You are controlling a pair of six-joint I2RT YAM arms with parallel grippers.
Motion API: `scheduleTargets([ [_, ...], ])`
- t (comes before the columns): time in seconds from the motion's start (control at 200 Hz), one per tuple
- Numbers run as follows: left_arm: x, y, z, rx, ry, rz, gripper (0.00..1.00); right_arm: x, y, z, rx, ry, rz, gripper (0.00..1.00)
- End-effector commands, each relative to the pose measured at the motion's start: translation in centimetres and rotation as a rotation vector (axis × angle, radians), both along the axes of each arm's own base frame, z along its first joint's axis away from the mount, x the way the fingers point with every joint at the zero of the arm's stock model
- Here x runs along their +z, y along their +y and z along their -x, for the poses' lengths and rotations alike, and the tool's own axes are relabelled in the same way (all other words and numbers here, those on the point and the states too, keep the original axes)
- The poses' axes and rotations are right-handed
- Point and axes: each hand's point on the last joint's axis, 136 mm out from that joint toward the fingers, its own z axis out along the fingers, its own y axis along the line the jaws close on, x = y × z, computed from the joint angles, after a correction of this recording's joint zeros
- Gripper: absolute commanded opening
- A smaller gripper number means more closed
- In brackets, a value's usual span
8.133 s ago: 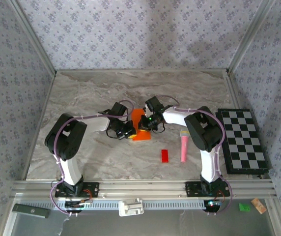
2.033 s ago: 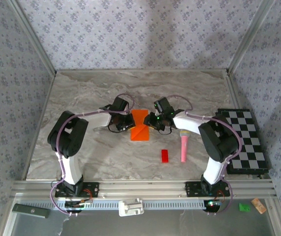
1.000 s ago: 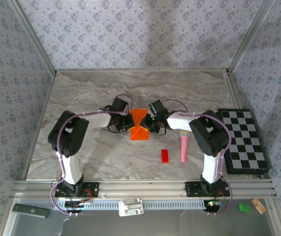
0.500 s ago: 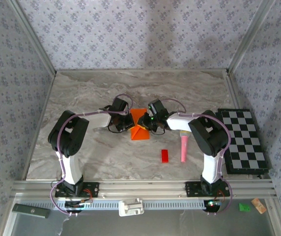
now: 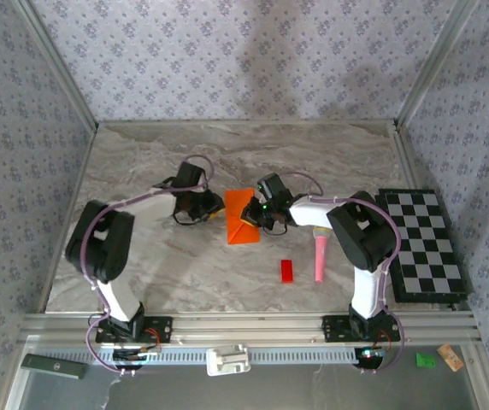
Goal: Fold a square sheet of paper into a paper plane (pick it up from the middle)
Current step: Pick up the paper from the center of the table, then turn over the paper at the center of the table.
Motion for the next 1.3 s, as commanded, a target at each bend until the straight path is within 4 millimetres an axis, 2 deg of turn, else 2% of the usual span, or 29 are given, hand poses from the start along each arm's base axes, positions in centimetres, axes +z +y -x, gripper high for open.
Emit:
scheduleTargets([
  [0.0, 4.0, 1.7, -0.1, 0.027, -0.077, 0.092, 0.39, 3.5, 0.4, -1.6, 0.046, -0.104, -0.017, 0.06],
  [0.115, 5.9, 3.4, 0.1, 0.080, -0.118, 0.226, 0.57, 6.4, 0.9, -2.3, 0.095, -0.178, -0.067, 0.06],
  [0.215, 7.5, 4.0, 0.2, 0.103, -0.159, 0.329, 0.74, 9.2, 1.3, -3.0, 0.120, -0.238, -0.135, 0.05],
  [0.325, 10.0, 3.1, 0.4, 0.068, -0.242, 0.446, 0.91, 12.6, 1.8, -3.6, 0.142, -0.296, -0.238, 0.04],
  [0.475, 12.3, 1.9, 0.5, 0.030, -0.281, 0.555, 1.00, 16.3, 2.6, -4.3, 0.154, -0.340, -0.389, 0.04],
  [0.58, 13.1, 0.5, 0.7, -0.015, -0.285, 0.600, 1.00, 18.0, 2.9, -4.3, 0.158, -0.350, -0.455, 0.04],
  [0.68, 14.1, -1.1, 0.7, -0.075, -0.325, 0.623, 0.99, 18.7, 3.1, -4.3, 0.158, -0.331, -0.500, 0.04],
  [0.89, 15.1, -1.7, 0.1, -0.111, -0.373, 0.608, 0.93, 19.3, 3.4, -4.2, 0.167, -0.298, -0.568, 0.06],
  [1.099, 15.7, -2.4, 0.1, -0.133, -0.381, 0.657, 0.68, 19.2, 3.3, -4.4, 0.160, -0.282, -0.586, 0.07],
  [1.294, 16.3, -2.3, 0.1, -0.141, -0.410, 0.663, 0.50, 18.9, 3.1, -4.5, 0.148, -0.272, -0.588, 0.07],
])
